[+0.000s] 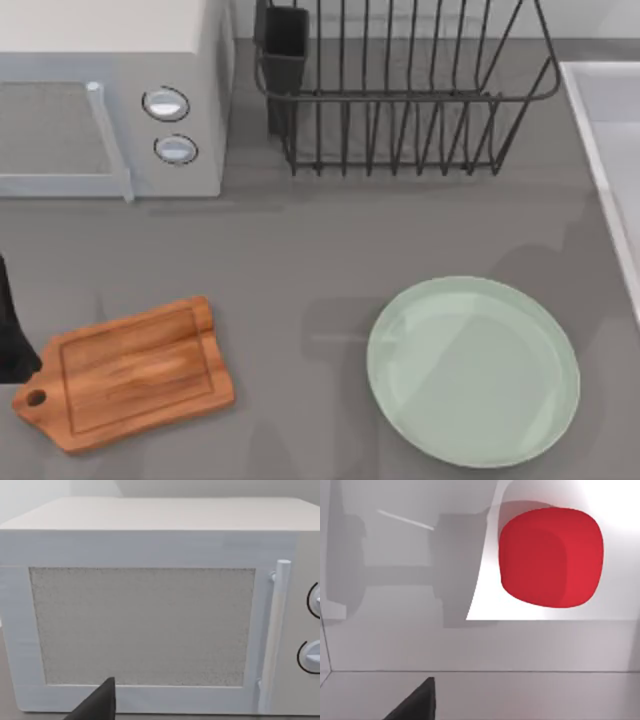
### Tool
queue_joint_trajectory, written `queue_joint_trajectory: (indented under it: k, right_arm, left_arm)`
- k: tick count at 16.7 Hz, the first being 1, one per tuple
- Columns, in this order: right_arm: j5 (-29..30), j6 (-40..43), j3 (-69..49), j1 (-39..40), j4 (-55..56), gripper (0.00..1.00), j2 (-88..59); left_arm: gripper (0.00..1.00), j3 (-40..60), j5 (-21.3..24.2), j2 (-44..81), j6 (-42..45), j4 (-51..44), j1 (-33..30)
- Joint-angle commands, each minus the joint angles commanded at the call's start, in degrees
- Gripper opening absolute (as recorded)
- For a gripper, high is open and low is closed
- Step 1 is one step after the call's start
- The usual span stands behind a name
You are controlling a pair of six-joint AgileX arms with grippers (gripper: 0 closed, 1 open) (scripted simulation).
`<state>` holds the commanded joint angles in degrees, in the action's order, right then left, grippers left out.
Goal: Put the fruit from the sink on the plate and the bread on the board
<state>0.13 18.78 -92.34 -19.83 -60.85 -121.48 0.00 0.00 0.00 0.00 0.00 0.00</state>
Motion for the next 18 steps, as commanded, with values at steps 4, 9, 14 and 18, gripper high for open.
queue_joint_trajectory:
  k: [4, 9, 14, 18]
  right_arm:
    - [0.01, -0.06, 0.25, 0.31, 0.28, 1.0, 0.01]
    - [0.07, -0.14, 3.96, 0.24, 9.44, 1.0, -5.64]
    - [0.14, -0.26, 9.29, 0.13, 24.04, 1.0, -13.83]
    - [0.17, -0.28, 10.85, 0.08, 27.25, 1.0, -16.4]
  left_arm:
    - [1.0, 0.0, 0.0, 0.0, 0.0, 0.0, 0.0]
    - [1.0, 0.0, 0.0, 0.0, 0.0, 0.0, 0.0]
    - [1.0, 0.0, 0.0, 0.0, 0.0, 0.0, 0.0]
    - [1.0, 0.0, 0.0, 0.0, 0.0, 0.0, 0.0]
